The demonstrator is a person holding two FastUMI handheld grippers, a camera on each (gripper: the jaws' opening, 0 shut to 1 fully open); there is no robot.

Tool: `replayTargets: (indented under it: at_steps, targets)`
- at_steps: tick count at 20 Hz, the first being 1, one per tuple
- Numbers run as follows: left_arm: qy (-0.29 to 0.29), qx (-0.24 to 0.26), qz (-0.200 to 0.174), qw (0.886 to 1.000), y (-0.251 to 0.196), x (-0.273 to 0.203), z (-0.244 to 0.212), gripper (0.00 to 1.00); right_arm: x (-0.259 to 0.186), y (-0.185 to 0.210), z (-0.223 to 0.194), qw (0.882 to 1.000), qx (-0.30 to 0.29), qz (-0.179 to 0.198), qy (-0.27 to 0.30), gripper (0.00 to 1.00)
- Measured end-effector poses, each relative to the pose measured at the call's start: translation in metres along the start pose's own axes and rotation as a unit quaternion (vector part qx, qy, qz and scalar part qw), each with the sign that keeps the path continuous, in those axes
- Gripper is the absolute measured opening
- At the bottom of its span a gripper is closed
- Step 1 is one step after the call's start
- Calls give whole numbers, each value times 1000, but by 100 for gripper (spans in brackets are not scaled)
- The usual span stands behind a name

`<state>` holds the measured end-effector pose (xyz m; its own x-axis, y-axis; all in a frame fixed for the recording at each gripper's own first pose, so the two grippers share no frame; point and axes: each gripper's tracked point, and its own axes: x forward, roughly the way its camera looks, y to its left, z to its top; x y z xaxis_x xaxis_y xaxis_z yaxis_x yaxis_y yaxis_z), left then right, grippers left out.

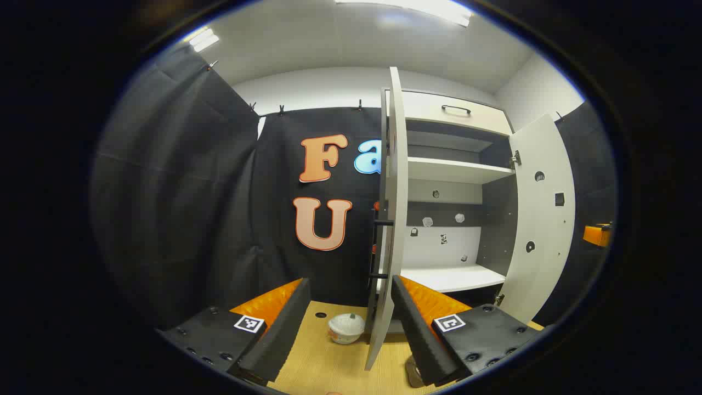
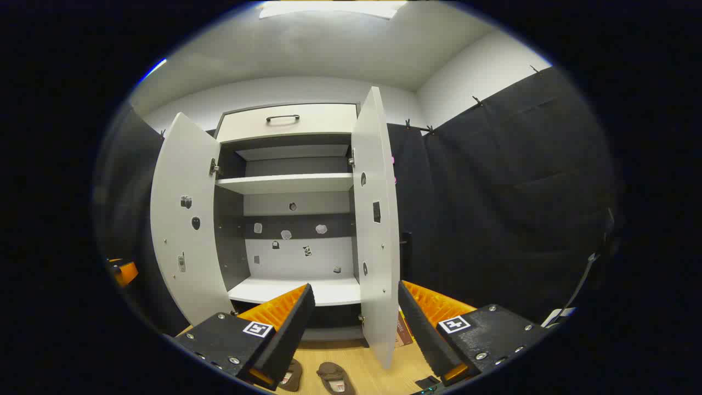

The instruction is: Grab one shoe with the right hand and put it into the shoe cabinet, grab the other shoe with the left hand and put it into the shoe cabinet; then close the right door with the right hand and the left door with the left hand.

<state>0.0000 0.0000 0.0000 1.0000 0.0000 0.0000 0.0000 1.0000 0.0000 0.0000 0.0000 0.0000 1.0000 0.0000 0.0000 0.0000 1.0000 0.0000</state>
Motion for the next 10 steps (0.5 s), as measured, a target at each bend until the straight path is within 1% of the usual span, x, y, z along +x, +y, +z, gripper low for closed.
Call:
replayTargets:
  at_steps: [3,4,9,10]
  targets:
    - [1,-7,-4,1000,-7,3,0,94,1,-4,5,1000,-11,-2,-10,94]
    - [2,-4,-3,1000,-8,3,-1,96,2,-3,3,1000,-12,-1,-9,94]
    - [2,-1,-3,1000,-12,3,-2,96,7,10,-17,1000,-20,19,13,94]
    - [2,0,-2,1000,-11,2,-1,94,9,12,-20,999,-21,21,17,94]
